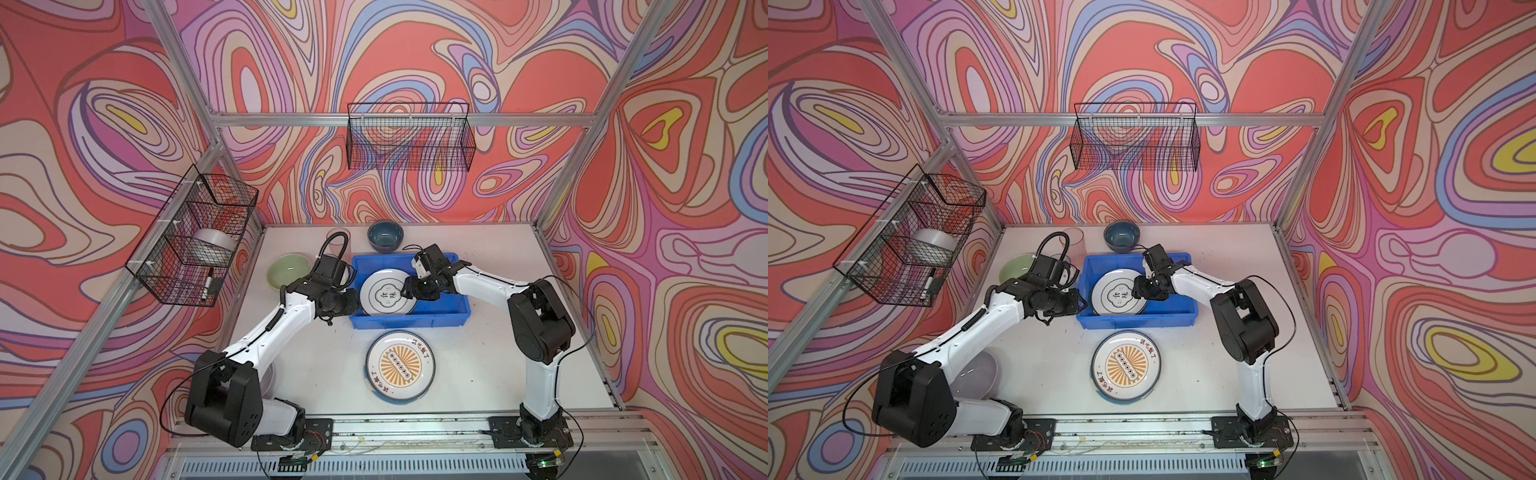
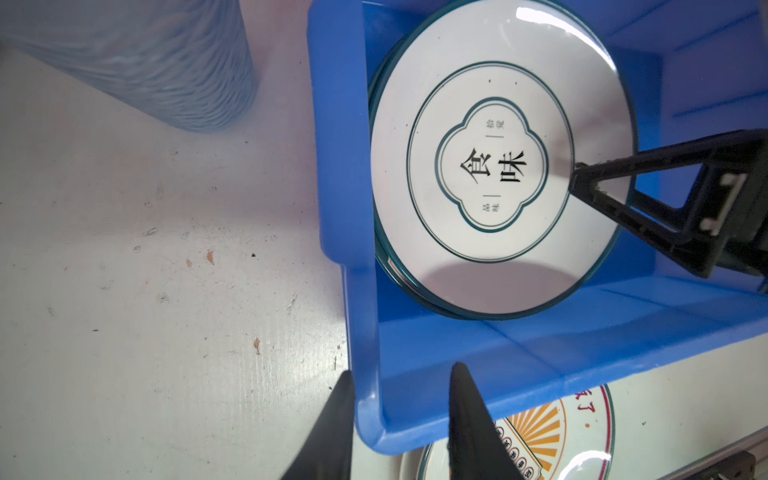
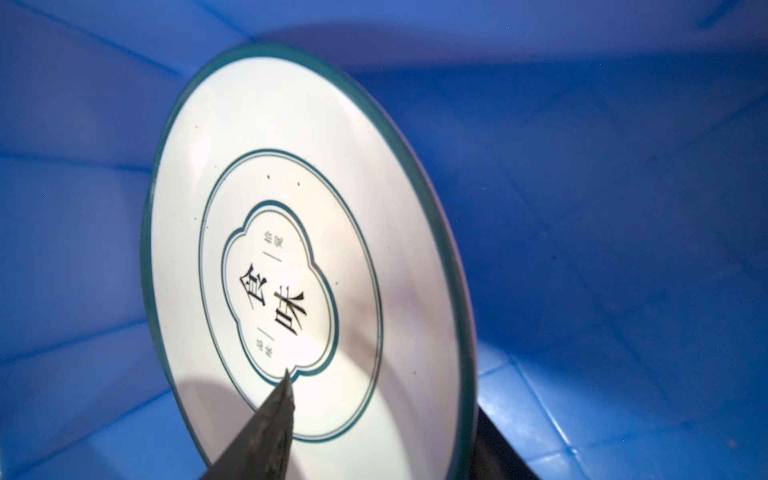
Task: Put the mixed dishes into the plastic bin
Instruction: 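Open both grippers and draw them back from the bin, then move both grippers down onto opposite rims of the orange-sunburst plate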
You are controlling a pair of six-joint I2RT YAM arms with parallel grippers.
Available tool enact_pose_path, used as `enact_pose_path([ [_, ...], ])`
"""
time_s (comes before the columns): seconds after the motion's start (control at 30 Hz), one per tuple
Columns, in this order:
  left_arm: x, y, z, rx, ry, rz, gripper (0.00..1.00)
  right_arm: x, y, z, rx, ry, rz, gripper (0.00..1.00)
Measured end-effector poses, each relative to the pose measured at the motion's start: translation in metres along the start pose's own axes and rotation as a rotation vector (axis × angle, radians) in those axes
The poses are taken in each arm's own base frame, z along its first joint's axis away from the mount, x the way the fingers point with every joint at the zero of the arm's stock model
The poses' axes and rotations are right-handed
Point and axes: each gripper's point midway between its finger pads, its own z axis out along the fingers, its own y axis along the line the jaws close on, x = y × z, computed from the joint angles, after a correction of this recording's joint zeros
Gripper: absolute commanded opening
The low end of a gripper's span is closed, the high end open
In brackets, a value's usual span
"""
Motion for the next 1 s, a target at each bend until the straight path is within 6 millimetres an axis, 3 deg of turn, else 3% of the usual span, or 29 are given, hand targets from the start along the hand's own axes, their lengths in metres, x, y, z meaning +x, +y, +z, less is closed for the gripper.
enact_pose_path([
  [0.37, 0.008, -0.001, -0.022, 0.015, -0.012, 0.002, 0.37, -0.001, -0.002, -0.007, 0.062, 0.002, -0.037, 0.65],
  [0.5, 0.02, -0.002, -0.022, 0.037, 0.018, -0.005, 0.37, -0.003, 0.005, -0.019, 0.052, -0.016, -0.047, 0.65],
  [0.6, 0.036, -0.001, -0.023, 0.06, 0.04, -0.016, 0.37, -0.007, 0.013, -0.044, 0.036, -0.062, -0.063, 0.63],
  [0.8, 0.063, -0.002, -0.03, 0.1, 0.059, -0.027, 0.37, -0.005, 0.034, -0.119, -0.036, -0.189, -0.102, 0.6],
  [0.9, 0.072, -0.008, -0.032, 0.12, 0.065, -0.023, 0.36, 0.01, 0.041, -0.148, -0.079, -0.224, -0.119, 0.58],
  [1.0, 0.087, -0.016, -0.029, 0.132, 0.093, -0.003, 0.34, 0.035, 0.043, -0.16, -0.109, -0.212, -0.131, 0.55],
])
